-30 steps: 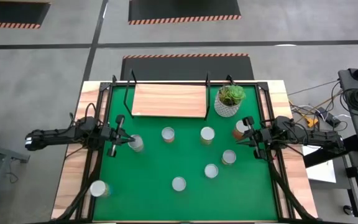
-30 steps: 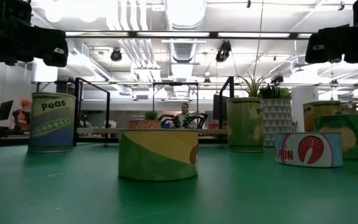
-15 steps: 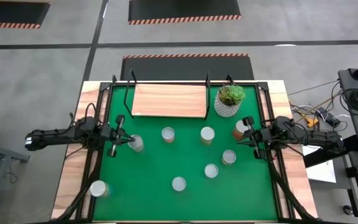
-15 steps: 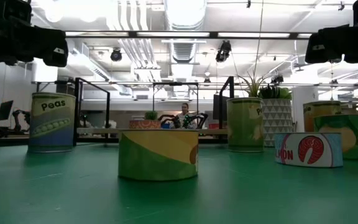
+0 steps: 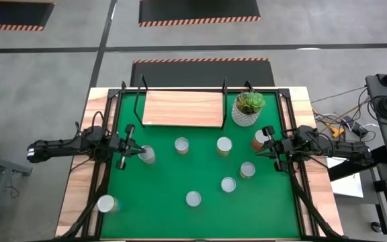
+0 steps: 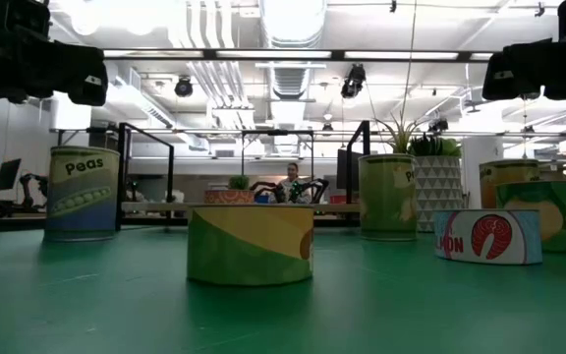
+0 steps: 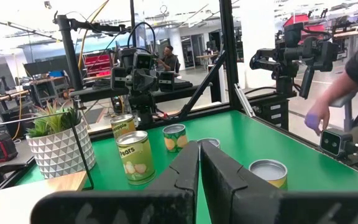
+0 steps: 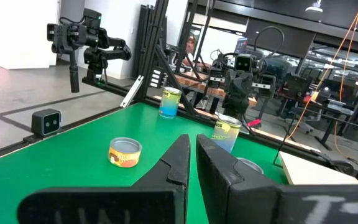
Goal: Pick and place cans onto a shelf
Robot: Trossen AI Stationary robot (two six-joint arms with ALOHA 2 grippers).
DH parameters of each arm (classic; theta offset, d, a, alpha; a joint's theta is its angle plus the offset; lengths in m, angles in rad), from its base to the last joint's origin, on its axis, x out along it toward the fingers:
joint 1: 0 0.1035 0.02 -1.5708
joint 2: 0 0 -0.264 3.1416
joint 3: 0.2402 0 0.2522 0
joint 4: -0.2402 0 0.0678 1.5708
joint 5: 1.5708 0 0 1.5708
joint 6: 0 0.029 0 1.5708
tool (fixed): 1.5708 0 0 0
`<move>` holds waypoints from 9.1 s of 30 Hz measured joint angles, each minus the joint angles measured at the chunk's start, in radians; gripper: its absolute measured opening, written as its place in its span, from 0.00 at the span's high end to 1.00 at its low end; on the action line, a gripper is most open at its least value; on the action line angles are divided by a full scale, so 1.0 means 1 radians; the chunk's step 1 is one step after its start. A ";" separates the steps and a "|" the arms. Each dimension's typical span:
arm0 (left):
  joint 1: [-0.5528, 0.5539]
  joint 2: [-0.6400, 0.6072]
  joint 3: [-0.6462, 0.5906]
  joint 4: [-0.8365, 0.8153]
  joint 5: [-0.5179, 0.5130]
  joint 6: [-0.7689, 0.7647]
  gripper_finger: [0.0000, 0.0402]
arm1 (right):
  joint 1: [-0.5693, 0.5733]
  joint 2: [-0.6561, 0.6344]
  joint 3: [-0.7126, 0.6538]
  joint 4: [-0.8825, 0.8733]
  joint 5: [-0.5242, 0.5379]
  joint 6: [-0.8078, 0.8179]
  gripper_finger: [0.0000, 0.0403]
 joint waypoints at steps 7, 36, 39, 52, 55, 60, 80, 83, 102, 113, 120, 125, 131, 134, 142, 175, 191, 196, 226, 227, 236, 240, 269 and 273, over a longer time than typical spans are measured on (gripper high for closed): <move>0.000 0.000 0.000 0.000 0.000 0.000 1.00 | 0.000 0.000 0.000 0.000 0.000 0.000 0.96; 0.000 0.000 0.000 0.000 0.000 0.000 1.00 | 0.000 0.000 0.000 0.000 0.000 0.000 0.96; 0.000 0.000 0.000 0.000 0.000 0.000 1.00 | 0.000 0.000 0.000 0.000 0.000 0.000 0.96; 0.000 0.000 0.000 0.000 0.000 0.000 1.00 | 0.000 0.000 0.000 0.000 0.000 0.001 0.96; 0.000 0.000 0.000 0.000 0.000 0.000 1.00 | 0.000 0.000 0.000 0.000 0.000 0.000 0.96; 0.000 0.000 0.000 0.000 0.000 0.000 1.00 | 0.000 0.000 0.000 0.000 0.000 0.001 0.96; 0.000 0.000 0.000 0.000 0.000 0.000 1.00 | 0.000 0.000 0.000 0.000 0.000 0.001 0.96; 0.000 0.000 0.000 0.000 0.000 0.000 1.00 | 0.000 0.000 0.000 0.000 0.000 0.000 0.96; 0.000 0.000 0.000 0.000 0.000 0.000 1.00 | 0.000 0.000 0.000 0.000 0.001 -0.114 0.96; 0.000 0.000 0.000 0.104 -0.025 -0.095 1.00 | 0.002 0.000 0.000 0.002 0.000 0.290 0.96; 0.000 0.000 0.000 0.281 -0.031 -0.344 1.00 | 0.002 0.000 0.000 0.003 0.004 0.415 0.96; 0.000 0.000 0.000 0.382 -0.059 -0.325 1.00 | 0.002 0.000 0.000 0.014 0.004 0.448 0.96; 0.000 0.002 0.000 0.378 -0.109 -0.289 1.00 | 0.002 0.000 0.000 0.036 0.005 0.448 0.96; 0.000 0.017 -0.001 0.372 -0.171 -0.289 1.00 | 0.002 0.000 0.000 0.042 0.023 0.436 0.96; 0.000 0.119 -0.001 0.384 -0.235 -0.357 1.00 | 0.002 0.001 0.000 0.201 0.333 0.298 0.96; -0.028 0.774 0.251 0.760 -0.099 -0.764 1.00 | 0.002 0.073 0.093 0.493 0.368 0.002 0.96; -0.326 1.060 0.880 -1.055 -0.410 -1.261 1.00 | 0.002 0.361 0.256 0.495 0.368 -0.105 0.96; -0.357 1.156 1.007 -1.239 -0.440 -1.294 1.00 | 0.002 0.433 0.290 0.495 0.368 -0.131 0.96; -0.331 1.242 0.969 -1.246 -0.554 -1.384 0.12 | 0.002 0.497 0.311 0.484 0.369 -0.149 0.96; -0.331 1.249 0.966 -1.245 -0.555 -1.383 0.09 | 0.002 0.497 0.311 0.481 0.369 -0.150 0.96; -0.331 1.301 0.962 -1.242 -0.579 -1.380 0.06 | 0.002 0.497 0.311 0.465 0.369 -0.155 0.96; -0.331 1.314 0.955 -1.237 -0.592 -1.380 0.07 | 0.002 0.497 0.311 0.465 0.369 -0.156 0.96; -0.328 1.365 1.220 -1.162 -0.606 -0.741 0.21 | 0.002 0.497 0.311 0.443 0.369 -0.156 0.96; -0.310 1.427 1.371 -1.188 -0.656 -0.517 0.22 | 0.002 0.497 0.311 0.443 0.370 -0.156 0.96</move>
